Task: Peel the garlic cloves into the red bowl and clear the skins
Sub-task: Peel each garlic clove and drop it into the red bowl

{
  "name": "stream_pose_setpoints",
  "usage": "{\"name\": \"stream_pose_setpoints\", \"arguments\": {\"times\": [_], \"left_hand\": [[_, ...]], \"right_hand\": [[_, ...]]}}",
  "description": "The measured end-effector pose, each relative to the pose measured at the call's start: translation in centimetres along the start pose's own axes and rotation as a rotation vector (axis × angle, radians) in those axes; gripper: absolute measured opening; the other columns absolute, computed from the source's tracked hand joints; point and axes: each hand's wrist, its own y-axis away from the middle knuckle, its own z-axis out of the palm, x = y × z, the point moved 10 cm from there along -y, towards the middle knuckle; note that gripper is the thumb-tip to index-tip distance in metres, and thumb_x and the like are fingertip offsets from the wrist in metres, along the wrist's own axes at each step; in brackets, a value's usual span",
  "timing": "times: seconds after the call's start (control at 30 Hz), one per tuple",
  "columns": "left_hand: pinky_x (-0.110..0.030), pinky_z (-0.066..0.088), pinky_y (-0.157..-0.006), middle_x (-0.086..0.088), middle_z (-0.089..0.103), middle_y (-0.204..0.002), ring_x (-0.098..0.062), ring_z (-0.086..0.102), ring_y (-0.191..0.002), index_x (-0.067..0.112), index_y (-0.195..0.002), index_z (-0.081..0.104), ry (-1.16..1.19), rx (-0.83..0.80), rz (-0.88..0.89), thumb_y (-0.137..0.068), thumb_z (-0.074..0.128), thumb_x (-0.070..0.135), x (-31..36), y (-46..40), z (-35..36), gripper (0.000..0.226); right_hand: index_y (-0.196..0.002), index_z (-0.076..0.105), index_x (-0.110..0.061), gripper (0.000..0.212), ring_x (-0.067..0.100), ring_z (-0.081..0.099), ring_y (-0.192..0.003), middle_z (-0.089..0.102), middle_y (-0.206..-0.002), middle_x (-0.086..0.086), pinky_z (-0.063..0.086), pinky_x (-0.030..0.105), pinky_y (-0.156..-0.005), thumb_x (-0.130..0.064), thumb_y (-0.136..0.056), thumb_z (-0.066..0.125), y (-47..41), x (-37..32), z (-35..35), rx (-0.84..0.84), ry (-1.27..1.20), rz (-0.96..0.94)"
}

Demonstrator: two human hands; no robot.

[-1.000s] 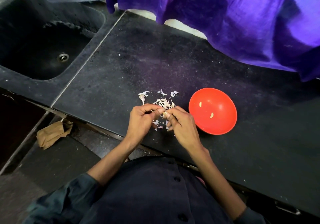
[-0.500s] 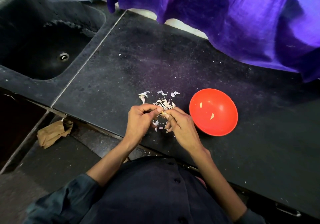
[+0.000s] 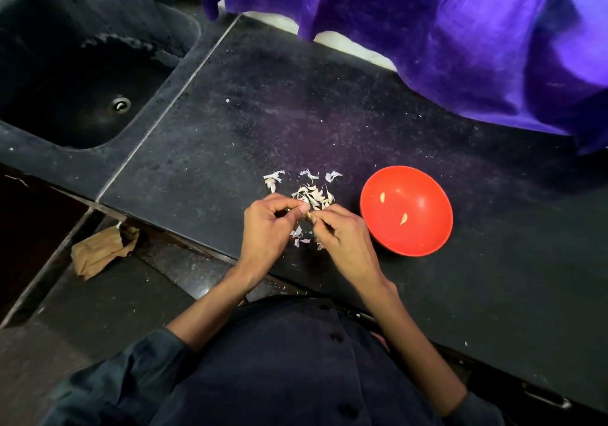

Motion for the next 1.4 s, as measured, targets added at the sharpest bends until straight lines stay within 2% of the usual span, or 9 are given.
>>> {"name": "stream_pose_setpoints", "arguments": {"times": [0.17,0.53,0.77,0.87,1.07,1.13,1.23,1.33,1.4], "left_hand": [[-0.028,0.049,-0.059,0.013,0.068,-0.078,-0.004,0.060,-0.067,0.021,-0.085,0.077,0.025,-0.030,0.007,-0.086,0.072,0.011,0.1,0.1,0.5,0.011],[-0.021,0.048,-0.046,-0.003,0.070,-0.081,-0.008,0.057,-0.063,0.006,-0.102,0.070,0.566,-0.266,-0.351,-0.095,0.054,0.007,-1.7,1.4,3.1,0.018],[-0.020,0.049,-0.046,0.002,0.070,-0.089,-0.008,0.057,-0.067,0.005,-0.108,0.070,0.577,-0.193,-0.392,-0.092,0.060,0.012,-2.6,1.5,2.2,0.020],[-0.021,0.049,-0.047,0.002,0.069,-0.091,-0.009,0.057,-0.068,0.005,-0.107,0.071,0.563,-0.170,-0.394,-0.089,0.064,0.014,-2.8,1.4,1.9,0.021],[-0.021,0.050,-0.047,-0.003,0.068,-0.092,-0.009,0.058,-0.068,0.008,-0.100,0.073,0.563,-0.158,-0.391,-0.082,0.069,0.018,-2.6,1.6,1.8,0.022],[-0.021,0.050,-0.047,-0.001,0.069,-0.090,-0.010,0.058,-0.067,0.008,-0.099,0.074,0.568,-0.151,-0.392,-0.078,0.070,0.021,-2.6,1.5,1.7,0.025],[-0.021,0.050,-0.047,-0.001,0.069,-0.090,-0.009,0.058,-0.067,0.010,-0.098,0.074,0.576,-0.144,-0.397,-0.077,0.071,0.021,-2.7,1.6,1.7,0.024],[-0.021,0.050,-0.049,0.001,0.070,-0.093,-0.009,0.058,-0.069,0.010,-0.101,0.074,0.574,-0.162,-0.400,-0.078,0.071,0.021,-2.7,1.7,1.9,0.026],[-0.022,0.050,-0.049,0.001,0.071,-0.092,-0.009,0.059,-0.070,0.011,-0.101,0.074,0.569,-0.174,-0.396,-0.078,0.071,0.021,-2.7,1.7,2.1,0.025]], "right_hand": [[-0.090,0.075,-0.009,0.022,0.019,0.058,-0.063,0.061,-0.078,0.002,0.050,0.037,-0.061,-0.018,-0.087,0.055,0.1,0.9,-0.2,0.042,-0.081,0.062],[-0.092,0.071,-0.010,0.022,0.011,0.059,-0.057,0.066,-0.076,0.000,0.054,0.026,-0.051,-0.004,-0.097,0.050,1.0,3.0,0.8,0.034,-0.629,0.415],[-0.073,0.070,-0.030,0.026,0.011,0.061,-0.058,0.067,-0.074,0.000,0.054,0.026,-0.050,-0.010,-0.089,0.065,1.1,4.3,-0.9,0.125,-0.294,0.344],[-0.073,0.072,-0.026,0.009,0.013,0.064,-0.062,0.068,-0.067,-0.010,0.056,0.042,-0.059,-0.030,-0.081,0.074,1.2,4.9,-1.3,0.156,-0.127,0.306],[-0.073,0.070,-0.021,0.022,0.013,0.064,-0.064,0.069,-0.073,-0.008,0.053,0.042,-0.064,-0.042,-0.078,0.077,1.3,5.1,-1.8,0.145,0.025,0.280],[-0.084,0.073,-0.026,0.006,0.014,0.066,-0.068,0.069,-0.085,-0.008,0.056,0.045,-0.066,-0.032,-0.084,0.073,1.2,5.0,-1.7,0.126,0.018,0.246],[-0.107,0.069,-0.032,0.028,0.009,0.067,-0.066,0.071,-0.100,-0.004,0.060,0.041,-0.066,-0.011,-0.090,0.066,1.2,4.7,-1.4,0.097,-0.130,0.298],[-0.082,0.072,-0.024,0.006,0.012,0.065,-0.056,0.072,-0.078,0.002,0.058,0.036,-0.053,-0.024,-0.087,0.071,1.2,4.0,-1.3,0.105,-0.224,0.347],[-0.091,0.069,-0.019,0.007,0.010,0.064,-0.058,0.070,-0.082,0.001,0.056,0.029,-0.051,-0.016,-0.086,0.072,1.1,3.7,-0.6,0.077,-0.365,0.367]]}}
